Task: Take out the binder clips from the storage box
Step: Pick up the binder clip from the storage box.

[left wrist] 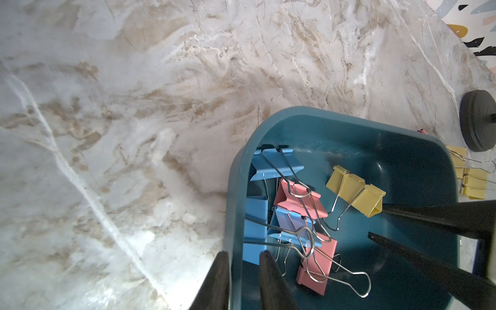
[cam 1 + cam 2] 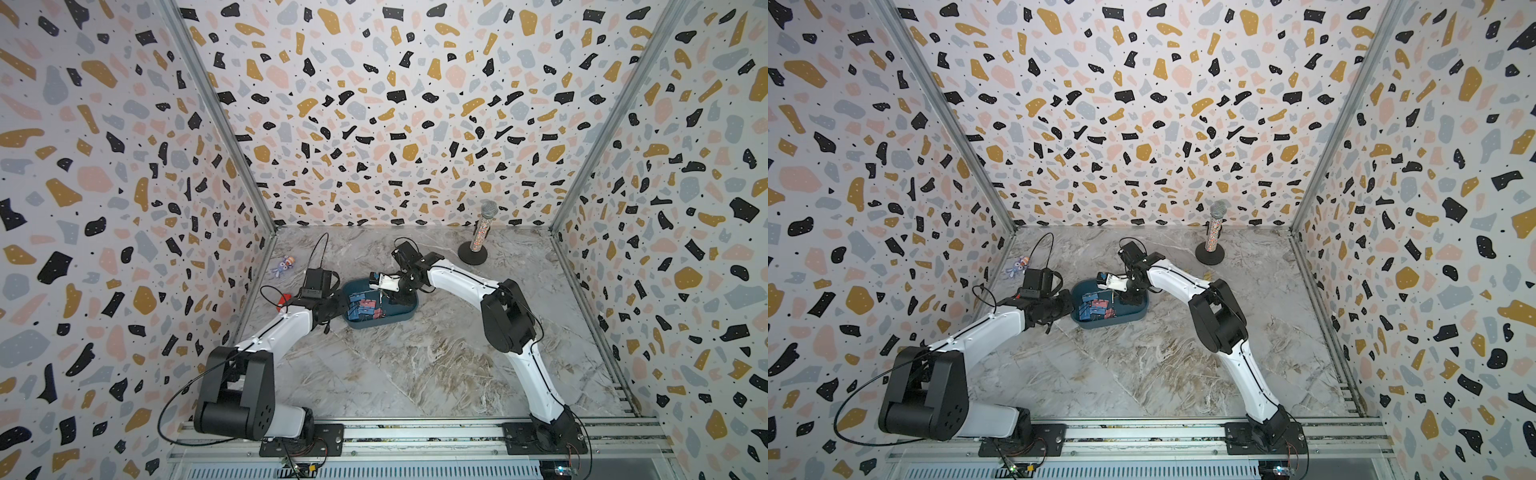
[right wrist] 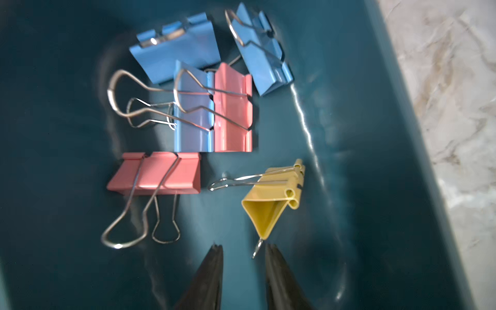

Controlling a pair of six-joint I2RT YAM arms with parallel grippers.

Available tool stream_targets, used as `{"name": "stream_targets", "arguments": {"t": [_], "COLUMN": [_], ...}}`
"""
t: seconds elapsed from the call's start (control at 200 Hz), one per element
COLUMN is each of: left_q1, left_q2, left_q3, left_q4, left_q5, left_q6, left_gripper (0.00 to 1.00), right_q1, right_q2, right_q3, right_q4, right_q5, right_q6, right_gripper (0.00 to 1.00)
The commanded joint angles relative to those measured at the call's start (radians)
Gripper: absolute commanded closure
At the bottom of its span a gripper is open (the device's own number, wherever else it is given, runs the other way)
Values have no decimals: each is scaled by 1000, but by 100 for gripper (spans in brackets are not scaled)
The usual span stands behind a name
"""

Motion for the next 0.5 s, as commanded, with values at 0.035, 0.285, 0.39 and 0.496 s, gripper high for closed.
{"name": "stream_targets", "arguments": {"t": [0.035, 0.285, 0.39, 0.496], "left_q1": [4, 4, 4, 4], "left_q2": [-26, -29, -30, -30], "left_q3": [-5, -3, -5, -3], "left_q4": [6, 5, 5, 5], "left_q5": [-7, -6, -5, -4], "left_q6": [3, 3, 3, 2], "left_gripper": [76, 76, 76, 76], "right_q1": [7, 7, 8, 8], "right_q2": [5, 27, 39, 48], "right_q3": [46, 65, 77, 80], "right_q4": [-39, -35, -39, -39], "right_q5": [22, 39, 45, 48], "right_q6": [27, 46, 49, 51], "right_gripper": [67, 68, 68, 72]}}
